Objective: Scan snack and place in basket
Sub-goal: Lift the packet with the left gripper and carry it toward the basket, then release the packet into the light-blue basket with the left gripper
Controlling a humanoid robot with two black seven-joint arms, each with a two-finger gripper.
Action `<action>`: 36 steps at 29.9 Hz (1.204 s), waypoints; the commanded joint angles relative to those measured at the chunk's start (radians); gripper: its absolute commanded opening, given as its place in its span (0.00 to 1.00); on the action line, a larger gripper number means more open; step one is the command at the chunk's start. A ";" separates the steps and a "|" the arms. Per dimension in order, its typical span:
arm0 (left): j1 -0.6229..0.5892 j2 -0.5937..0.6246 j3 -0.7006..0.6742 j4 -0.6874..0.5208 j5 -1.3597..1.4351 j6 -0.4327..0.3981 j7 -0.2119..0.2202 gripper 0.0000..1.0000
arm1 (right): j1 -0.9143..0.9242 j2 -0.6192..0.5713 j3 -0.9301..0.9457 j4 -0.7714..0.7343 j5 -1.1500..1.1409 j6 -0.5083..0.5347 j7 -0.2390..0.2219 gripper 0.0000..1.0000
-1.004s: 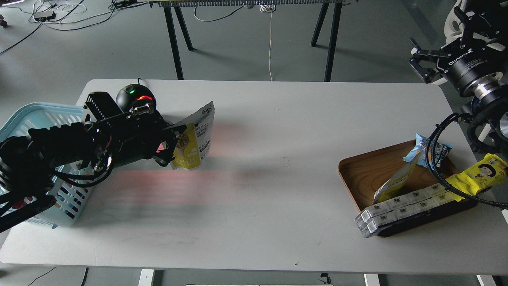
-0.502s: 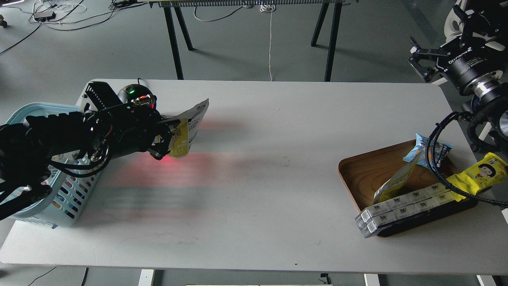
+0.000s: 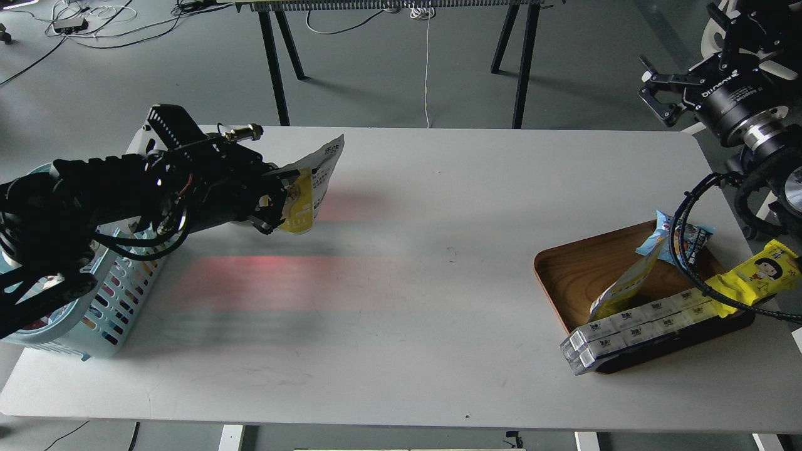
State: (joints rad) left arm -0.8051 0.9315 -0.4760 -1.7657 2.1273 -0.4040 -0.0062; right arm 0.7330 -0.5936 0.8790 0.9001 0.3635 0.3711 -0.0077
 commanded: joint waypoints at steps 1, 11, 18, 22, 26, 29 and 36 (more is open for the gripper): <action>0.029 0.001 -0.001 0.000 -0.032 0.083 0.008 0.00 | 0.000 0.000 -0.002 0.000 0.000 0.000 0.000 0.96; 0.141 0.009 -0.001 0.002 -0.049 0.281 0.037 0.00 | 0.003 0.000 -0.015 0.000 0.000 -0.003 0.000 0.96; 0.173 0.013 0.000 0.011 -0.072 0.347 0.035 0.00 | 0.019 0.000 -0.021 0.000 0.000 -0.006 0.000 0.96; 0.181 0.023 -0.001 0.012 -0.072 0.347 0.031 0.00 | 0.025 -0.003 -0.023 0.000 -0.003 -0.012 0.000 0.96; 0.179 0.084 -0.024 0.009 -0.084 0.349 0.011 0.00 | 0.026 -0.003 -0.021 0.000 -0.005 -0.014 0.000 0.96; 0.178 0.121 -0.071 0.009 -0.087 0.349 -0.027 0.00 | 0.028 -0.003 -0.023 0.000 -0.005 -0.014 0.000 0.96; 0.165 0.334 -0.174 0.009 -0.216 0.338 -0.109 0.00 | 0.042 -0.008 -0.023 -0.001 -0.005 -0.014 0.000 0.96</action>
State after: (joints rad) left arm -0.6316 1.1645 -0.6150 -1.7572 1.9844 -0.0645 -0.0728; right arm 0.7709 -0.6010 0.8560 0.8999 0.3586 0.3574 -0.0077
